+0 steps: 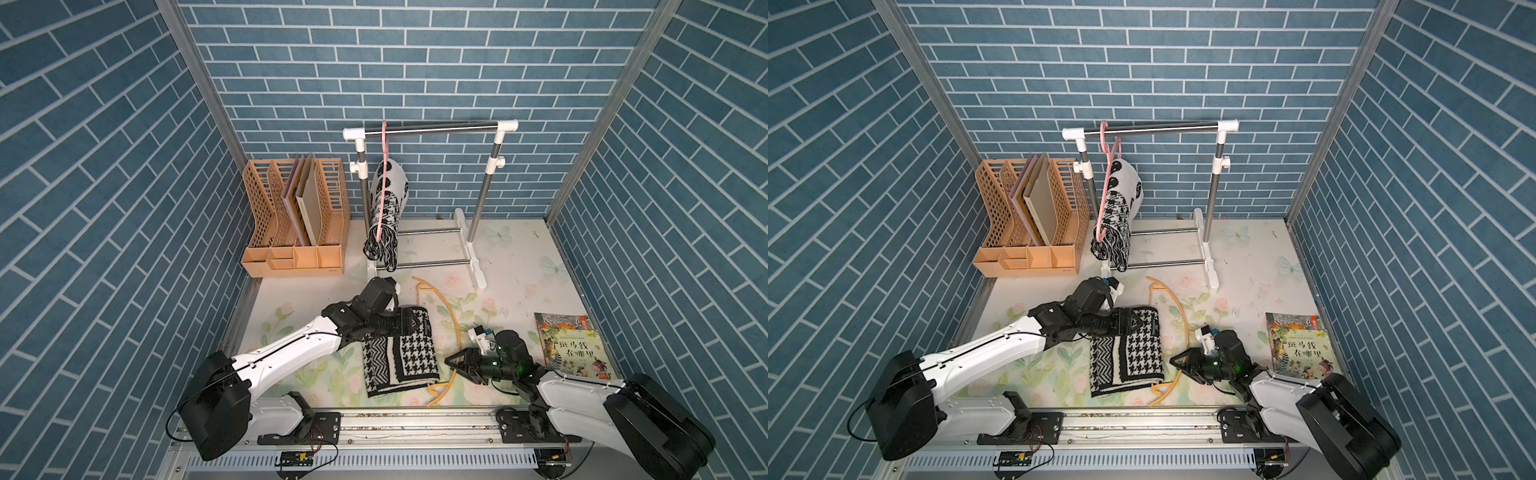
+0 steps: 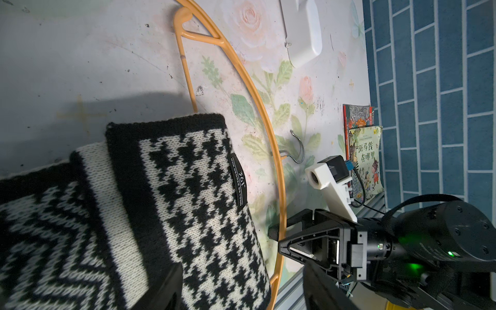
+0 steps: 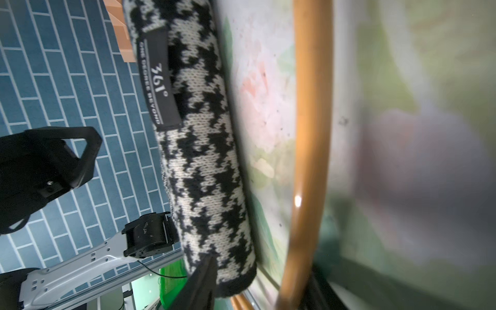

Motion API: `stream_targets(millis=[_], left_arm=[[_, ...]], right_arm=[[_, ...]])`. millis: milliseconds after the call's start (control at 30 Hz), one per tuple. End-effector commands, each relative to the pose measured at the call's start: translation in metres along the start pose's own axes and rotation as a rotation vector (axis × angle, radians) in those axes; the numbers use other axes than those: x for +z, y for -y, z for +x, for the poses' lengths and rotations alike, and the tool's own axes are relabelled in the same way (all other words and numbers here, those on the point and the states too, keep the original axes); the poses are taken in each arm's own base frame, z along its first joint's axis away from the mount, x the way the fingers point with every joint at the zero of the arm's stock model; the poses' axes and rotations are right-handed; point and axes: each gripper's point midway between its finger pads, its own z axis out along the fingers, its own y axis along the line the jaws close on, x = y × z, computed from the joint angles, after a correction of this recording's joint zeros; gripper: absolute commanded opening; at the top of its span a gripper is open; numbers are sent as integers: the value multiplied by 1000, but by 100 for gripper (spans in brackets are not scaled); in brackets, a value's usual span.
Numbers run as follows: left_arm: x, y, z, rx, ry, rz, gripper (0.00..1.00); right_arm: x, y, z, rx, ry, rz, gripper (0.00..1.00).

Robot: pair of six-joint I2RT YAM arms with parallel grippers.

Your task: Hang the scarf on the hanger

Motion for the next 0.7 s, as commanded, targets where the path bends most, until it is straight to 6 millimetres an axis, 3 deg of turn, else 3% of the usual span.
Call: stream_targets(millis=[0,233,300,500,667], left_arm=[[-2,6,-6,8,9,4,74],[-3,3,-6,5,15,-7,74],[-3,2,-5,6,13,-12,74],[-6,3,-6,8,20,-15,74],[-1,2,-4,-7,16,1,74]], right_arm=[[0,20,9,45,-28,65,40],[-4,5,-2,1,15,62,13],[-7,-2,-6,-31,33,68,0],[-16,-24,-25,-137,98,116,0],[-16,-23,-25,-126,81,147,0]])
